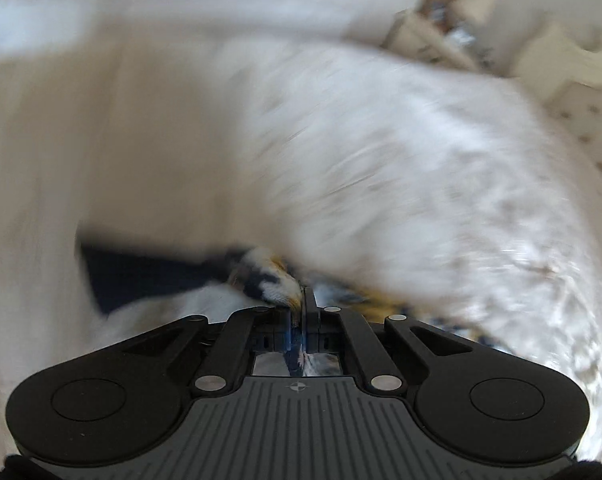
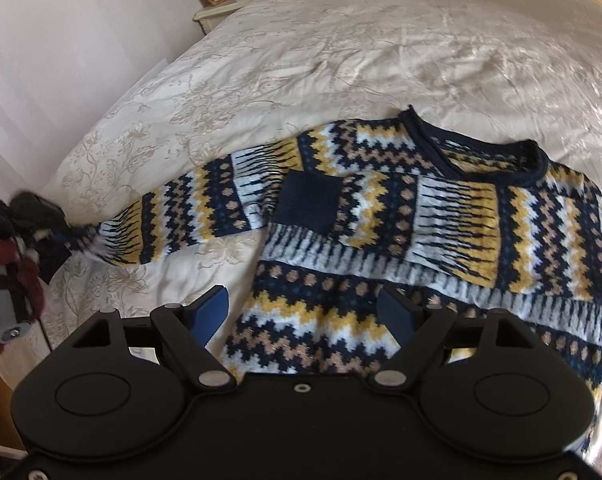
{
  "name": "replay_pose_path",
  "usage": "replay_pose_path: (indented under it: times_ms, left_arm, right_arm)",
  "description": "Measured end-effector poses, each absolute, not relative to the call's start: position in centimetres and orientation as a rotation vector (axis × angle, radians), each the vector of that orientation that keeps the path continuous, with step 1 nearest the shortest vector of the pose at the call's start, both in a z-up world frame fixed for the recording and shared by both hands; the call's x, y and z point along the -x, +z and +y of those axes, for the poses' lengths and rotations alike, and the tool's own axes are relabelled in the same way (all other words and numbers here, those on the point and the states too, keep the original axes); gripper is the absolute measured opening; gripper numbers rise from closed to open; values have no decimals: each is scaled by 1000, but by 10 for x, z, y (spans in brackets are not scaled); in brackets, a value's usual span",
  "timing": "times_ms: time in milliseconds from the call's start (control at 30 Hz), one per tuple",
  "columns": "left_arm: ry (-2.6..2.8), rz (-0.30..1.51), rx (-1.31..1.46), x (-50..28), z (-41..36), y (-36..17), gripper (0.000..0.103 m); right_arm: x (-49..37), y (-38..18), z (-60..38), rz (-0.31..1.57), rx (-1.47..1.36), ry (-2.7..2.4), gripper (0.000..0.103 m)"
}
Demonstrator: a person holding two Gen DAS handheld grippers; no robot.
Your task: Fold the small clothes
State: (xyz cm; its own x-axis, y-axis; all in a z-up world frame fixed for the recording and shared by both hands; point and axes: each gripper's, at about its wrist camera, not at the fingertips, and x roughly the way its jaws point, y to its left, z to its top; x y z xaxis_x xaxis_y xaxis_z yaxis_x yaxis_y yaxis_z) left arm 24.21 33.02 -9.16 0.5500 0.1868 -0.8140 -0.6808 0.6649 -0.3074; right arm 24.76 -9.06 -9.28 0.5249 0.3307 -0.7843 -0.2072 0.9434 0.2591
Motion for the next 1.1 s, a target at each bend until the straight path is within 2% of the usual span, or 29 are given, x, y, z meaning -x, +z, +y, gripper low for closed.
replay_pose_path:
  times_ms: [200,300,467,700,733,800,833,867,967,1100]
  left_arm:
    - [321,672,372,-267,234,-7,4]
    - [142,647,266,-280,166,14,4]
    - [-107,695,170,-293,57,0,4]
    - [-383,831,15,-308,-58,-55,6]
    - [-429,854,2,-309,-68,-60,8]
    - [-511,906,-9,-310,-80,-66,19]
    - [-543,921,-15,-309,-85,-69,29]
    - [-562,919,-25,-307,-90,-71,34]
    - [-613,910,-76,-302,-102,-72,41]
    - [-660,854,-104,-300,-109,-59,43]
  right_arm:
    - [-240,-98,-124,961,-196,300,83]
    - [-236,-100,-144,957,-228,280,83]
    - [-225,-101,-180,945,-263,233,83]
    - [-208,-106,-229,946,-311,142,83]
    - [-206,-107,-235,948,-318,131,83]
    - [-202,-109,-245,952,-329,111,83]
    - [-201,-110,-249,955,-334,103,83]
    - [-200,-112,-254,958,-340,97,83]
    - [-199,-115,-262,964,-349,84,83]
    - [-203,-114,-263,963,-347,79,83]
